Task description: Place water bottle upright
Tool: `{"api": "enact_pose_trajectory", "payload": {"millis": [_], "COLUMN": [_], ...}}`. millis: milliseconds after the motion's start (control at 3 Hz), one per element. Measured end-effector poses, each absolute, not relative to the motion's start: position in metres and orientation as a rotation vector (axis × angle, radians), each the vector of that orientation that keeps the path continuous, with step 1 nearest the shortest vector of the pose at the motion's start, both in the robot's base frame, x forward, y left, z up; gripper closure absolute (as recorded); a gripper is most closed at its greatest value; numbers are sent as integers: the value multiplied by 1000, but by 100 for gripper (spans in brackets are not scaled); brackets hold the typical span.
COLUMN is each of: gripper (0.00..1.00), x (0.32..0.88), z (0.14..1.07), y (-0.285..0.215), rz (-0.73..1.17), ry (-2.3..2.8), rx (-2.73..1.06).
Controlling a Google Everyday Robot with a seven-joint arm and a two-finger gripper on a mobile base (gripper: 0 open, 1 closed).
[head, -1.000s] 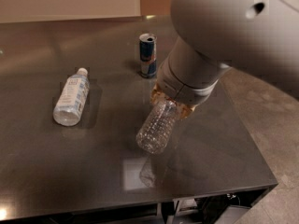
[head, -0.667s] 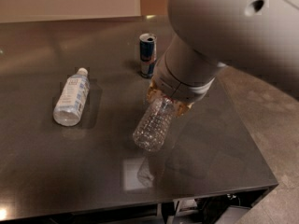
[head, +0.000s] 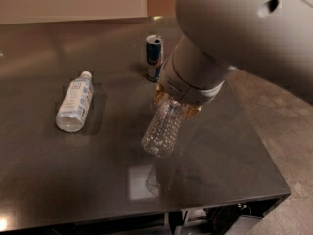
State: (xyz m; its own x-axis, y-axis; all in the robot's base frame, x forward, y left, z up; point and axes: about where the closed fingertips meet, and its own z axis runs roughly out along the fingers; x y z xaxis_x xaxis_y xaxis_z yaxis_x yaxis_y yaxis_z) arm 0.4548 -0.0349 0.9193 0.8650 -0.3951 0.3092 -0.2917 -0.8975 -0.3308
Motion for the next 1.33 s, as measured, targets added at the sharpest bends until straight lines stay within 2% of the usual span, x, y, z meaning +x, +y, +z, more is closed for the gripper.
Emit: {"api": "enact_pose_trajectory", "payload": {"millis": [667, 1333], "gripper": [100, 100], "x": [468, 468], "z": [918, 926], "y": [-8, 25], "rz": [-701, -812], "ry": [-12, -348], "rx": [-2789, -2600]}}
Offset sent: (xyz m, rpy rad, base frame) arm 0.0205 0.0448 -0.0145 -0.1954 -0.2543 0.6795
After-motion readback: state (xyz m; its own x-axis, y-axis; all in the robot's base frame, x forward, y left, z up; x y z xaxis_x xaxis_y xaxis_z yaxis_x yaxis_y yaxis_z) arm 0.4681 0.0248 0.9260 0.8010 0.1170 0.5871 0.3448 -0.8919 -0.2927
